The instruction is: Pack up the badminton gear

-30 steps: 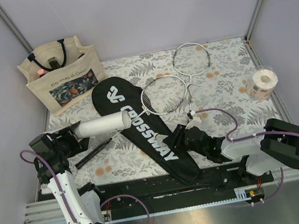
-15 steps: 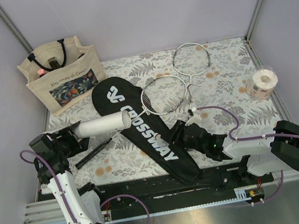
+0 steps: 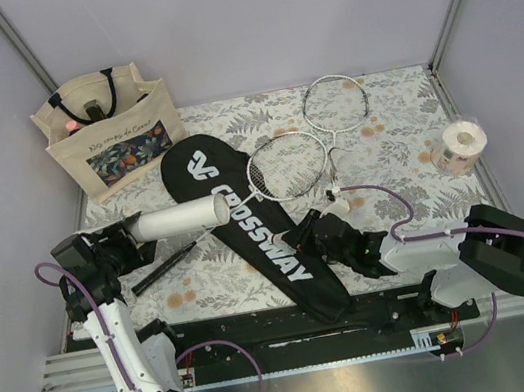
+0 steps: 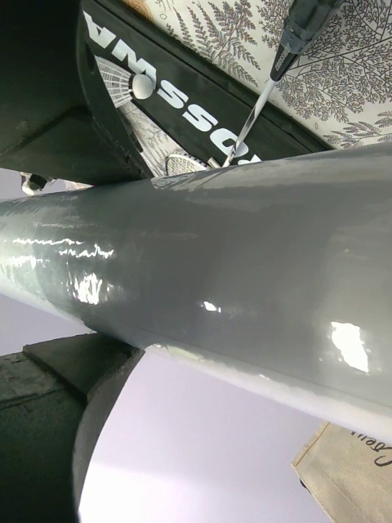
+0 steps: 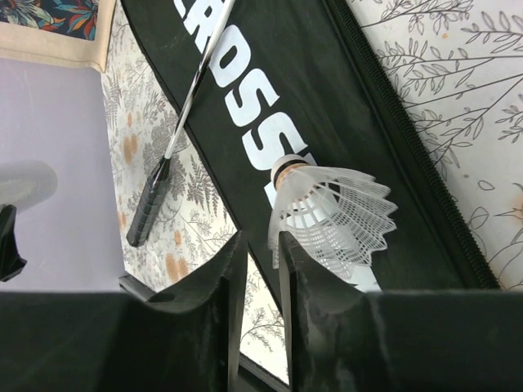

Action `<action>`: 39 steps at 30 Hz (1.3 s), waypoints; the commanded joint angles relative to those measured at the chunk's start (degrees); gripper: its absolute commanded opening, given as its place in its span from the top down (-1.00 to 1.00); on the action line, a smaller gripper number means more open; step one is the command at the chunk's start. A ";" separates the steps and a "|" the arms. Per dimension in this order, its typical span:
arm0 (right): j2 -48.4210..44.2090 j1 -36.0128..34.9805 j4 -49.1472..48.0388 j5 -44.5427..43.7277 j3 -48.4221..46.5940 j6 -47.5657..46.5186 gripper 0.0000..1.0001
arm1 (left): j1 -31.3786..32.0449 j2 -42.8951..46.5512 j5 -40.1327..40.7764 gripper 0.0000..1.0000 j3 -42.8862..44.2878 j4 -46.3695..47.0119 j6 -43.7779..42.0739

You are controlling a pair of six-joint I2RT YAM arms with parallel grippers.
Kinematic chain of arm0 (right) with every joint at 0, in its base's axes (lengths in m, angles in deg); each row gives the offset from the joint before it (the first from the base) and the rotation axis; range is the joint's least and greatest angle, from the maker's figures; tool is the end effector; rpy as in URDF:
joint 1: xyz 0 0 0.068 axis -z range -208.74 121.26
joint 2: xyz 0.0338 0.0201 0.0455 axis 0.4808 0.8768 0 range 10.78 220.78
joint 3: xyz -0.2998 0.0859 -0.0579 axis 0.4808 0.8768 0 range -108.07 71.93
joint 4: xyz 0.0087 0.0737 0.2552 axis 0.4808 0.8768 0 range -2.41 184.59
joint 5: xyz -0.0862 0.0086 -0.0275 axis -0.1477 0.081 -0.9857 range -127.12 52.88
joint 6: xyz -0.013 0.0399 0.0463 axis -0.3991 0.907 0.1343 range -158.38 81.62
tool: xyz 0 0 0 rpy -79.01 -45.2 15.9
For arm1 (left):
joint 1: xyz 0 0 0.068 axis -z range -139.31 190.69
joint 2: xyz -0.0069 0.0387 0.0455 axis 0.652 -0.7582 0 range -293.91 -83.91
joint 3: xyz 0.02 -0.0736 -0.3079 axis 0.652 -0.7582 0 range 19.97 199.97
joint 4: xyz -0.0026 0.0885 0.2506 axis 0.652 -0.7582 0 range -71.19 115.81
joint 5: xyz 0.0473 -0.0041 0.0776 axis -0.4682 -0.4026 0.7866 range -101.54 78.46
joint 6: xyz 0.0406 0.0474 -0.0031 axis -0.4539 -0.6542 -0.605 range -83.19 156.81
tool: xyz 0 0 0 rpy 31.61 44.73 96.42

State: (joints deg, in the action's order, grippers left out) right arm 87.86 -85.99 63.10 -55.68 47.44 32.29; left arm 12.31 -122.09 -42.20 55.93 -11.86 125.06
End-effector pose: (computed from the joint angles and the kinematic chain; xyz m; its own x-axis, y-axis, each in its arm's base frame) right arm 0.1508 0.2063 0.1974 -0.6933 0.5757 -0.4335 0.0268 0.6217 0.7828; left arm 0.1141 0.0339 0.2815 0.0474 -0.9517 0.3034 -0.5660 -0.2759 -0.7769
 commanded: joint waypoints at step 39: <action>-29.54 0.21 0.94 8.01 -11.54 -27.97 1.00 | -0.36 -2.78 -1.51 -0.01 -2.39 6.47 -2.12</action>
State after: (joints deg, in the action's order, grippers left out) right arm 55.97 -85.95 66.82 -52.62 37.48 1.06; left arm 12.24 -125.65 -42.61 52.94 -9.96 122.76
